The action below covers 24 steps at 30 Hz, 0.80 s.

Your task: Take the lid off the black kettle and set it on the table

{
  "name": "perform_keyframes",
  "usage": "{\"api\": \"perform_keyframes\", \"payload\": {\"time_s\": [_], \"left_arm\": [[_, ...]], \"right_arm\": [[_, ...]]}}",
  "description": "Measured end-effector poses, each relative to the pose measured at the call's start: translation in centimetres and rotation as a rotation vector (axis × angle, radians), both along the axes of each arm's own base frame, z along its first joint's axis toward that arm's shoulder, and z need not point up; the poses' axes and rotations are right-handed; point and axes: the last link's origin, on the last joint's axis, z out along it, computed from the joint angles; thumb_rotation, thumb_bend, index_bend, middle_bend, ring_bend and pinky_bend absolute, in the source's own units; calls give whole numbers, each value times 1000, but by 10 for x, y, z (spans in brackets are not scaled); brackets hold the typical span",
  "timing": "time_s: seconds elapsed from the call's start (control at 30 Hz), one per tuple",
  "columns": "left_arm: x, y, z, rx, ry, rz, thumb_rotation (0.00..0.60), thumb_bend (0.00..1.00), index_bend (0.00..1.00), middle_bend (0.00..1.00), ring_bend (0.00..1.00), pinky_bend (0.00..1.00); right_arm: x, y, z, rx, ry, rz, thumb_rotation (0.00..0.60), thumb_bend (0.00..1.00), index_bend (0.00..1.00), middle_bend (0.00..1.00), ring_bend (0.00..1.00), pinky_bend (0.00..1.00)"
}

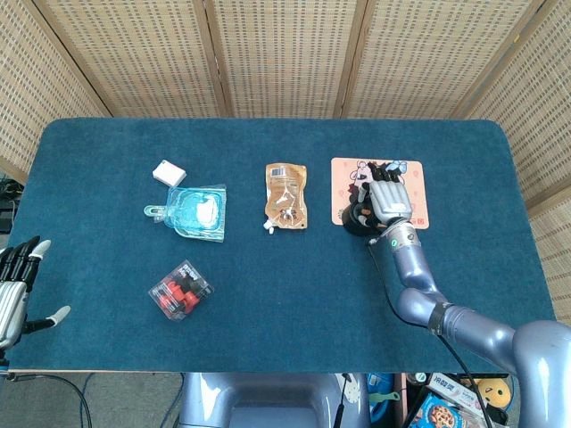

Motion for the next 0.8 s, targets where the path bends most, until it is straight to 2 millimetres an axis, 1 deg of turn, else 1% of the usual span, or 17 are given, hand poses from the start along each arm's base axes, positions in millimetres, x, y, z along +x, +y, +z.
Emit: {"api": "perform_keyframes", "payload": {"time_s": [0.2,0.53,0.8], "left_arm": [[0,0,0,0,-1,2,600,170,0,0,0,0],[-2,0,1,2,-2,8,600,171,0,0,0,0],[-1,1,0,-1,1,7,600,170,0,0,0,0]], "right_arm": [[3,-4,-6,-12,0,-19,600,478,542,0,0,82],[2,-4,-11,0,15,-22,600,498,542,0,0,83],[-5,-3,-13,4,18,-39,600,504,542,0,0,82]]}}
